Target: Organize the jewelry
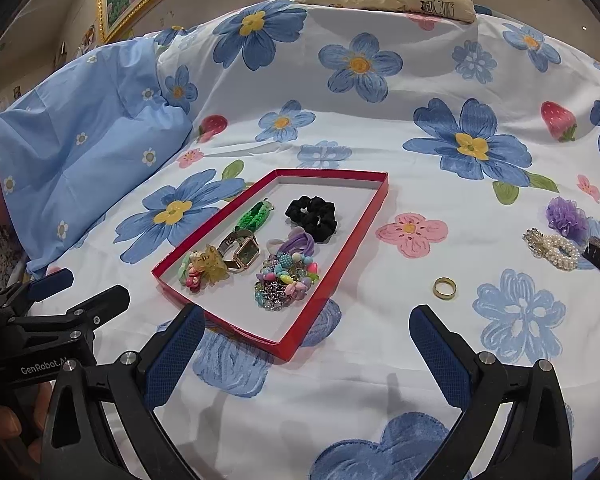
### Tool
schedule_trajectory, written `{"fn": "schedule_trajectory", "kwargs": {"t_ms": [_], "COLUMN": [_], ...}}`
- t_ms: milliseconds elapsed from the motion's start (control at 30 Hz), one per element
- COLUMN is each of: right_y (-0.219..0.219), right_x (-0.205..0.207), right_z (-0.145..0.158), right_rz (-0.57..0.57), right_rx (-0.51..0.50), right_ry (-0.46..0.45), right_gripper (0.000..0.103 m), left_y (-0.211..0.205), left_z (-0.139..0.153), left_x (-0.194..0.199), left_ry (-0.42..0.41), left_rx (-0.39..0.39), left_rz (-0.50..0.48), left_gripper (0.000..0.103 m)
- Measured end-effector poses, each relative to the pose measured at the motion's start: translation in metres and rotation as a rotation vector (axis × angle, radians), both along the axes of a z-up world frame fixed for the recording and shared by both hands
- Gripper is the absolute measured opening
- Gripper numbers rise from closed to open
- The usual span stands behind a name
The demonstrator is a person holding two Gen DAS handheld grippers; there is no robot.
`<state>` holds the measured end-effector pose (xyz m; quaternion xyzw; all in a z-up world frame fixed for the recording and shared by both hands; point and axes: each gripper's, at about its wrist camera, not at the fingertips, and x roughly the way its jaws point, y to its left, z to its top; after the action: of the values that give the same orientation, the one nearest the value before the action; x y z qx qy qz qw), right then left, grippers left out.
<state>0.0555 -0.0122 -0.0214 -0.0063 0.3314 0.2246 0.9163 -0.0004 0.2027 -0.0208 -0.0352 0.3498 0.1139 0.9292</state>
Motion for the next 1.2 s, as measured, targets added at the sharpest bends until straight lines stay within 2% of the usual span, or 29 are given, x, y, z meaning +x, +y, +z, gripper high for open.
{"fn": "schedule_trajectory", "kwargs": {"t_ms": [1200], "right_y": [0.0], "right_x": [-0.0004], "right_z": [-0.0008], "right_rz": [0.003], "right_rx": [-0.001], "right_ry": [0.002], "right_gripper": [0.103], "left_y": [0.0018], "left_z": [-0.0013], "left_x": [-0.0004], "left_ry": [0.001], "left_rx": [0.003], "left_rz": [-0.004], "left_gripper": [0.103]}}
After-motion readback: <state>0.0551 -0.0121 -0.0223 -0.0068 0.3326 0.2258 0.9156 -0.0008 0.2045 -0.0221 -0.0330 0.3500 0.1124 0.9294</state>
